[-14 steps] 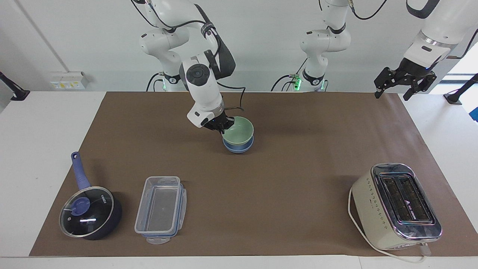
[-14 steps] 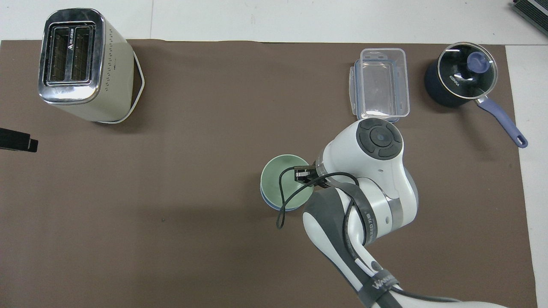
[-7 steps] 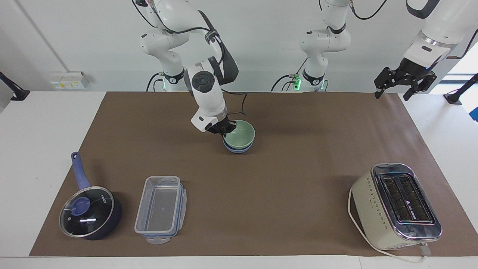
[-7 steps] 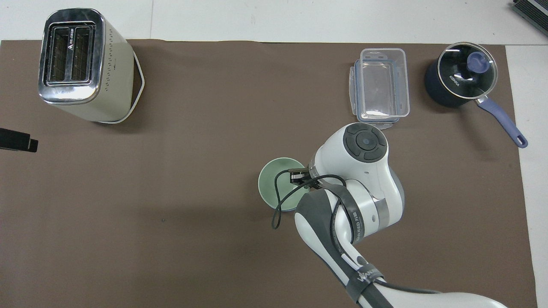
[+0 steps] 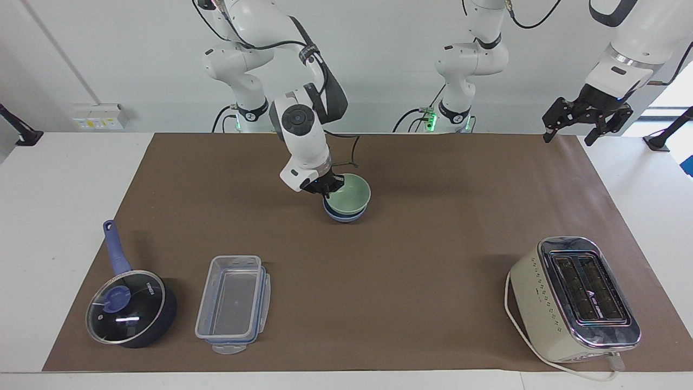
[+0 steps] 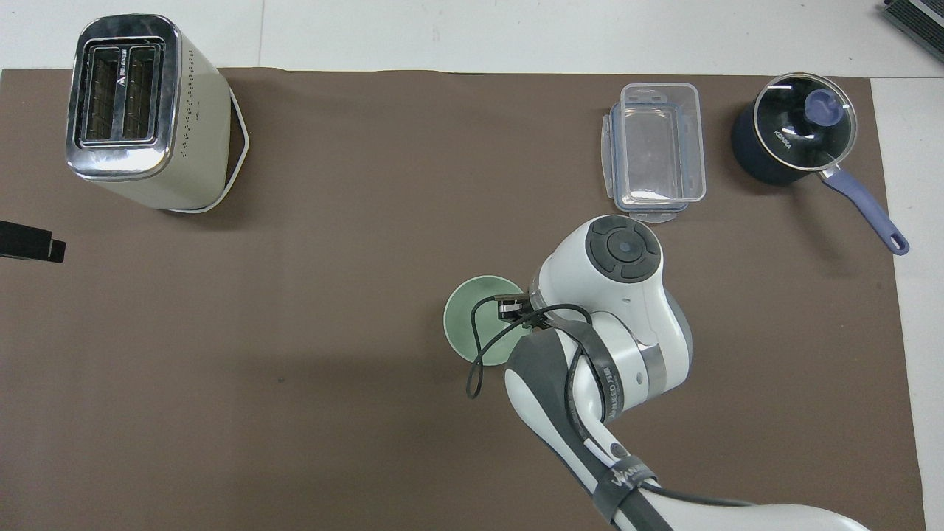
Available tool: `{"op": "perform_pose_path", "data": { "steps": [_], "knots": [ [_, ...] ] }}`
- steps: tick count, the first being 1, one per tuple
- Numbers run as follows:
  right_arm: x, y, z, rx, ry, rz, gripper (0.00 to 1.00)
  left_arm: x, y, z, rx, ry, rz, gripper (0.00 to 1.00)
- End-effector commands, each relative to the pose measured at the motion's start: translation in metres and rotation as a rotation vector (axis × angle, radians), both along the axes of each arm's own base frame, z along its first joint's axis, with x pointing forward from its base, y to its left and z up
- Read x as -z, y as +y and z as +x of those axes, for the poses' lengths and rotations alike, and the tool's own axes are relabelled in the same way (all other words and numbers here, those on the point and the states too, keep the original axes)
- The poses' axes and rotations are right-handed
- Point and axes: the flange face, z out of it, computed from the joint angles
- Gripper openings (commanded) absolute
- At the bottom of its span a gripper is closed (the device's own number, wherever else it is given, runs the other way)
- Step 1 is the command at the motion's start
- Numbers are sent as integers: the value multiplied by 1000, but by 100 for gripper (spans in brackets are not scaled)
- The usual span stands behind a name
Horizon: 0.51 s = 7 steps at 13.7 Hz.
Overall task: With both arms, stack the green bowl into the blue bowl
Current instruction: 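Lower the green bowl into the blue bowl with the right gripper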
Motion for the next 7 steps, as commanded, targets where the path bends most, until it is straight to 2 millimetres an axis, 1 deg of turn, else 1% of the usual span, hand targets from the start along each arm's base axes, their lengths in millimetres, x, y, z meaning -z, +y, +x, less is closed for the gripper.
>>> {"op": "perform_pose_path", "data": {
  "steps": [1,7],
  "knots": [
    [2,-4,3,21,-22,32,0,-3,1,-6,-11,8,1,100],
    [13,-6,-1,21,-20,27,0,-3,2,-6,-12,8,1,100]
  ]
}}
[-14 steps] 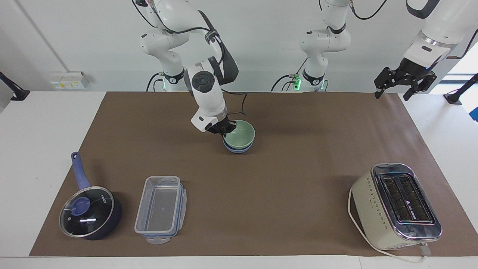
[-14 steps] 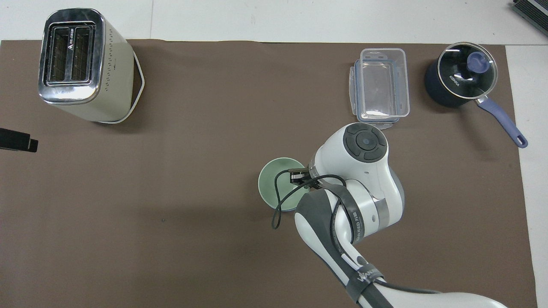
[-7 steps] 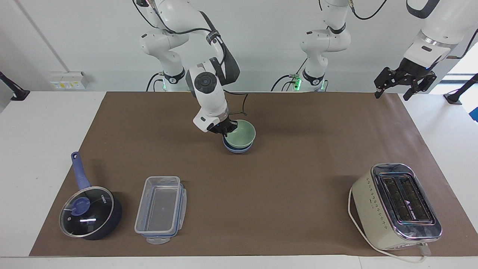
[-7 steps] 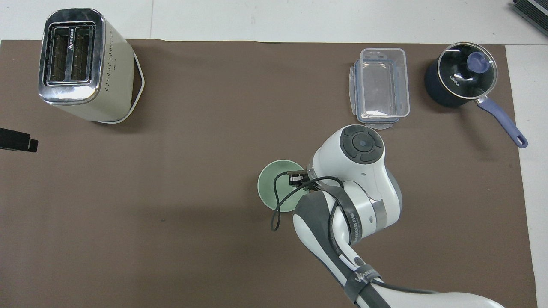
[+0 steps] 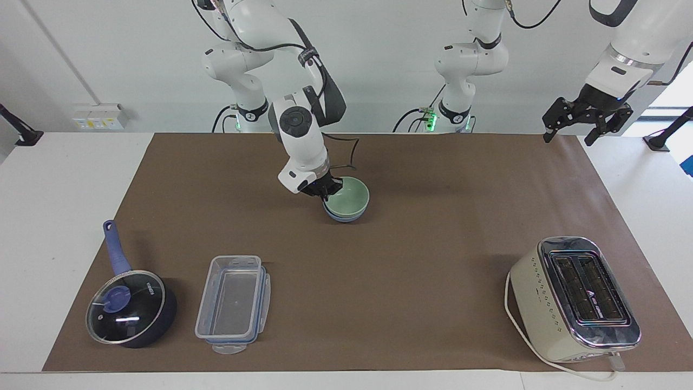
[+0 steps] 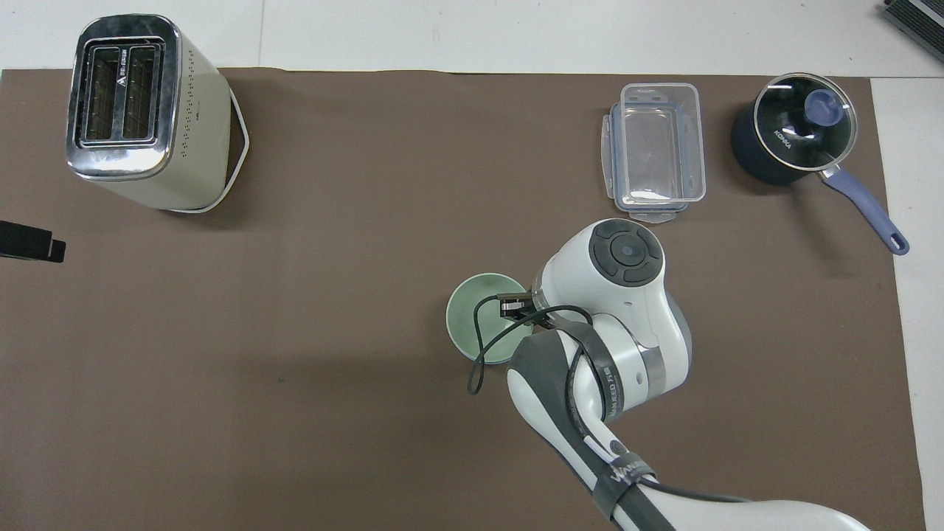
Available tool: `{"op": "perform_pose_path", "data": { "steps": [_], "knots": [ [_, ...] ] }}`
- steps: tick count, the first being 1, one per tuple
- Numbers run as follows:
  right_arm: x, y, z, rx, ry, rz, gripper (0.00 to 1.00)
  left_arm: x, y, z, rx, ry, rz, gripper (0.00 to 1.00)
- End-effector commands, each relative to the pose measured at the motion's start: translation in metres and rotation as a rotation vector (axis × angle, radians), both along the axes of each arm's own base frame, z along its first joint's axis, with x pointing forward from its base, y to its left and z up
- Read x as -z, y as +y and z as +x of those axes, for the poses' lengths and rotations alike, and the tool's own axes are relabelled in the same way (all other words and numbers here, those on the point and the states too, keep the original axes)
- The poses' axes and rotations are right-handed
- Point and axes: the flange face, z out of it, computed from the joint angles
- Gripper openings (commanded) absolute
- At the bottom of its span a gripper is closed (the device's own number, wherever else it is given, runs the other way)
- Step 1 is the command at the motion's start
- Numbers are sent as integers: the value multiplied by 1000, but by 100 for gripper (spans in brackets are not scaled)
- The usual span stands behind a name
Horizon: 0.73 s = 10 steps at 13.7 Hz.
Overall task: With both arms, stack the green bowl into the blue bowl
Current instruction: 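Lower the green bowl into the blue bowl with the right gripper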
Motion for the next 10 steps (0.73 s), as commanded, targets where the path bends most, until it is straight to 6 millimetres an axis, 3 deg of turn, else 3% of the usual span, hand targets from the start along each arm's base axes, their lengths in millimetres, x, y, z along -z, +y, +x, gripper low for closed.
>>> {"op": "perform_pose_path", "data": {
  "steps": [1,10],
  "knots": [
    [4,-2,-2,10,-3,26,0,-4,2,-6,-12,7,0,100],
    [9,0,-4,8,-13,26,0,-4,2,-6,-12,7,1,100]
  ]
}}
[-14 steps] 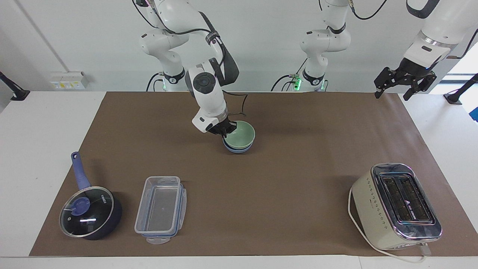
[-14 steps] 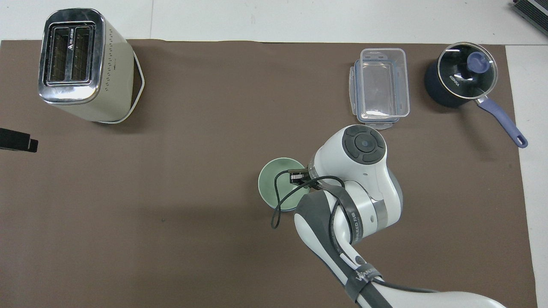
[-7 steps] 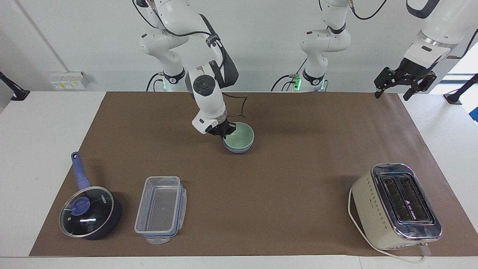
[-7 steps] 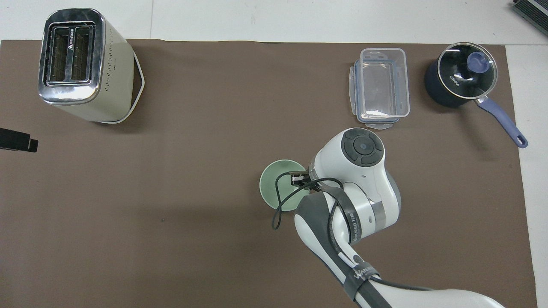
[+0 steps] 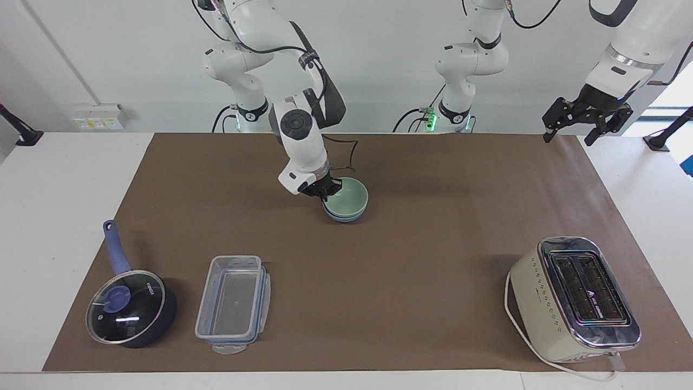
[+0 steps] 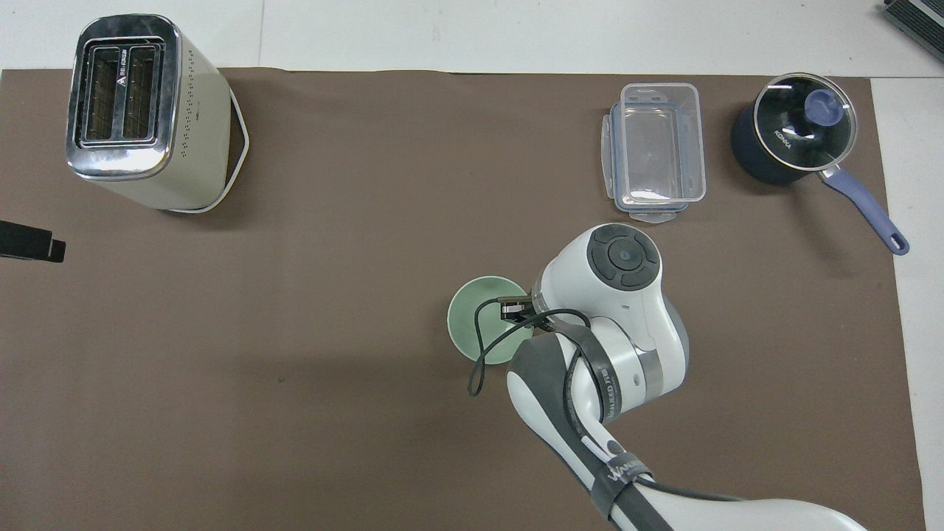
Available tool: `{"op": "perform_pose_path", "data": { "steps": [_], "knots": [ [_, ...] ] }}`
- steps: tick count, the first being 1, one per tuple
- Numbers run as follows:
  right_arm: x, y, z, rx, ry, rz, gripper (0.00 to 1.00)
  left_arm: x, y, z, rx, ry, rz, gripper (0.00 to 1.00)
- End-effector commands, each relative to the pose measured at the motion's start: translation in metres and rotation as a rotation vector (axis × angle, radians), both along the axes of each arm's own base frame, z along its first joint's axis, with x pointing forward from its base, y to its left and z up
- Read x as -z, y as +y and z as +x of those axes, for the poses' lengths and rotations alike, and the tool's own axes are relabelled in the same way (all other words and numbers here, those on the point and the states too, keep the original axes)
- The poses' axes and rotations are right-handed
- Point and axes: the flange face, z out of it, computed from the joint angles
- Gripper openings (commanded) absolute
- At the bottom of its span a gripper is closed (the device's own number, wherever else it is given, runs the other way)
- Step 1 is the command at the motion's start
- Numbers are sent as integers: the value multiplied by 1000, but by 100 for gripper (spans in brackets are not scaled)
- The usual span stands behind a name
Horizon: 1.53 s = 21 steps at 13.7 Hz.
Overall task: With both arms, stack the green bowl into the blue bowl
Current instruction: 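Lower the green bowl into the blue bowl with the right gripper, then open the right gripper and withdraw it from the stacked bowls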
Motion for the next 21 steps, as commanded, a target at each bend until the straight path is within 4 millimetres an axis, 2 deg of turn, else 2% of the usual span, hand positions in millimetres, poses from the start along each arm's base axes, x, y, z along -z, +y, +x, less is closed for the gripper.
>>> {"op": "perform_pose_path", "data": {
  "steps": [1,2,3,4,6,8,9,12,14,18,21],
  "knots": [
    [2,1,-2,8,-10,28,0,-4,2,-6,-12,7,1,100],
    [2,1,-2,11,-10,27,0,-4,1,-6,-11,6,0,100],
    [2,2,-1,14,-11,28,7,-4,1,-6,-11,7,1,100],
    [0,2,-1,17,-11,28,36,-4,2,-6,-12,6,0,100],
    [-7,5,1,18,-20,34,67,-4,-1,-6,-6,5,2,100],
    [-24,5,0,16,-30,47,95,-4,-2,-4,-5,-4,2,100],
    [-34,4,-2,13,-33,52,100,-4,-4,-4,-3,-3,0,100],
    [-68,-14,-2,20,-57,61,100,-3,-7,-1,1,-9,8,100],
    [-86,-40,6,40,-68,50,100,-2,-7,0,-4,-7,3,100],
    [-131,-102,30,29,-129,-84,100,-3,-10,1,-1,-9,-15,100],
    [-175,-167,32,11,-151,-73,100,-4,-8,1,-9,-9,-36,100]
  ]
}}
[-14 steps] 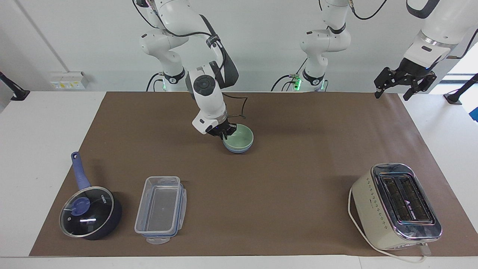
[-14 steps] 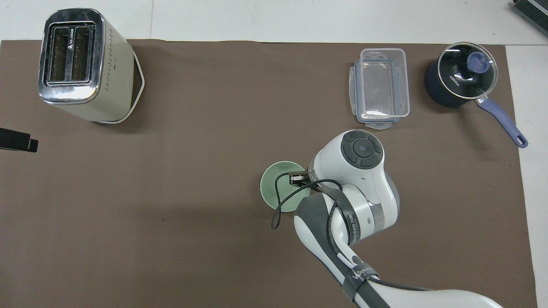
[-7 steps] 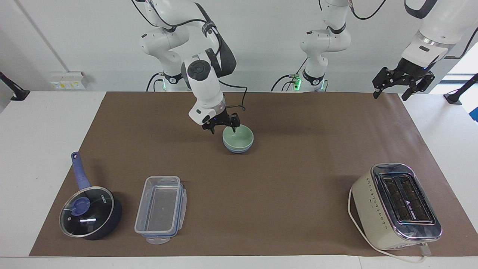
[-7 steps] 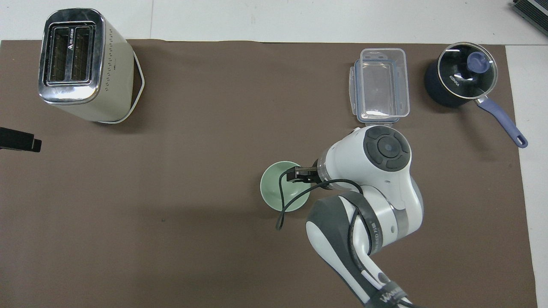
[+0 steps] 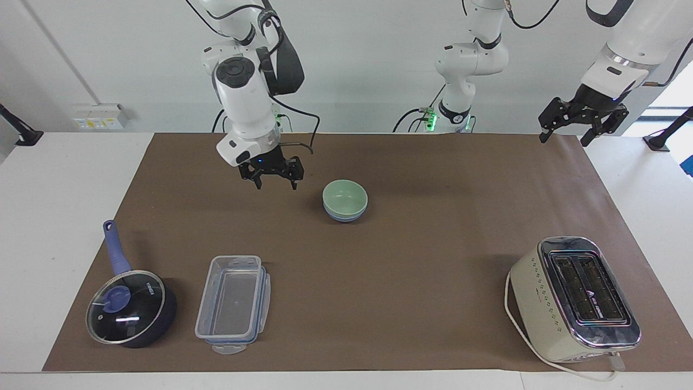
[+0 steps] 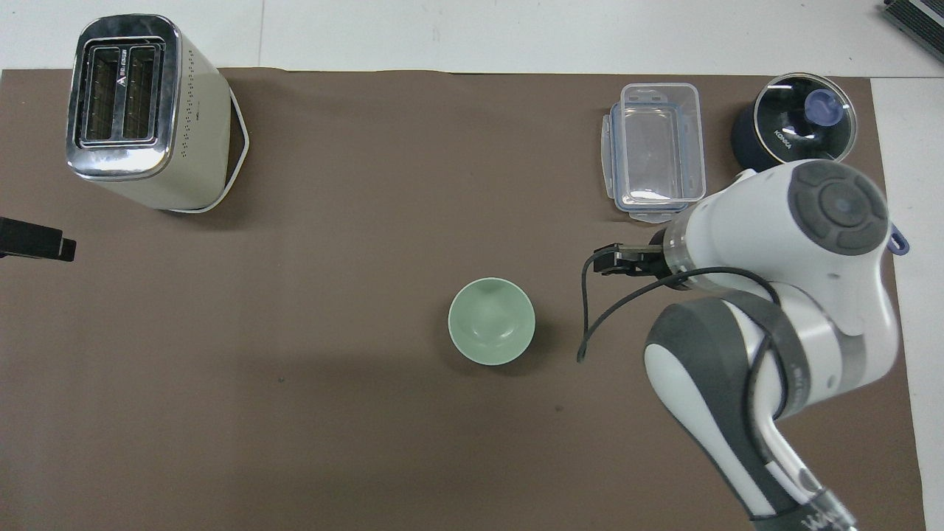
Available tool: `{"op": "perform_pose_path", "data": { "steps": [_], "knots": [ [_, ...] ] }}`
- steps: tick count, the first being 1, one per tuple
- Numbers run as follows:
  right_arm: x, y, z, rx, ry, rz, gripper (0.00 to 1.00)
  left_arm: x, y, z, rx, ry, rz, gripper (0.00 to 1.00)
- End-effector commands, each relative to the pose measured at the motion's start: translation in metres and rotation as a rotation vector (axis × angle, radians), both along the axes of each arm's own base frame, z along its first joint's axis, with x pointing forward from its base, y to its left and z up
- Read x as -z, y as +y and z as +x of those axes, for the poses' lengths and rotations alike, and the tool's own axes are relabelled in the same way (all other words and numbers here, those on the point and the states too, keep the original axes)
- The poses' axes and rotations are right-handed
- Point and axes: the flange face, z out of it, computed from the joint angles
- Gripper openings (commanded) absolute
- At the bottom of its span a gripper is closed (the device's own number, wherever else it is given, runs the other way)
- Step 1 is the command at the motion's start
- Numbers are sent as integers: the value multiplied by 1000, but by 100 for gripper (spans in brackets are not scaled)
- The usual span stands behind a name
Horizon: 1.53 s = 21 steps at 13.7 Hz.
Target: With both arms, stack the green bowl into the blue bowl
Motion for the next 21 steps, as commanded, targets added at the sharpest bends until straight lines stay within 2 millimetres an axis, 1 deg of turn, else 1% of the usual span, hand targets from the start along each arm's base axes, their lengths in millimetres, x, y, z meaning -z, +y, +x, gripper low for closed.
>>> {"op": "perform_pose_path", "data": {
  "steps": [1,3,5,7,9,11,12,13,14,16,19,21],
  "knots": [
    [-37,-52,-8,-44,7,-8,100,-4,1,0,-15,-8,-15,100],
    [-61,-85,-20,-17,38,-4,100,-4,1,1,-17,-9,-15,100],
    [-81,-119,-33,-10,67,0,100,-5,0,0,-14,-11,-15,100],
    [-92,-155,-40,20,104,3,100,-5,0,0,-14,-11,-13,100],
    [-95,-187,-46,36,118,8,100,-5,-3,-2,-2,-9,-10,100],
    [-104,-214,-52,54,100,12,100,-4,-2,-2,0,-3,-7,100],
    [-120,-224,-52,71,68,8,100,-5,-3,-3,2,-2,-7,100],
    [-135,-227,-54,79,53,5,100,-5,-2,-4,-1,1,-6,100],
    [-155,-229,-55,80,35,-2,100,-5,-2,-4,-1,1,-4,100],
    [-194,-228,-56,73,-7,-61,100,-5,-3,-4,1,4,-2,100],
    [-200,-220,-51,53,-10,-108,100,-4,-3,-4,-1,6,-1,100],
    [-202,-208,-49,28,-43,-119,100,-3,-3,-4,1,11,-1,100]
  ]
}}
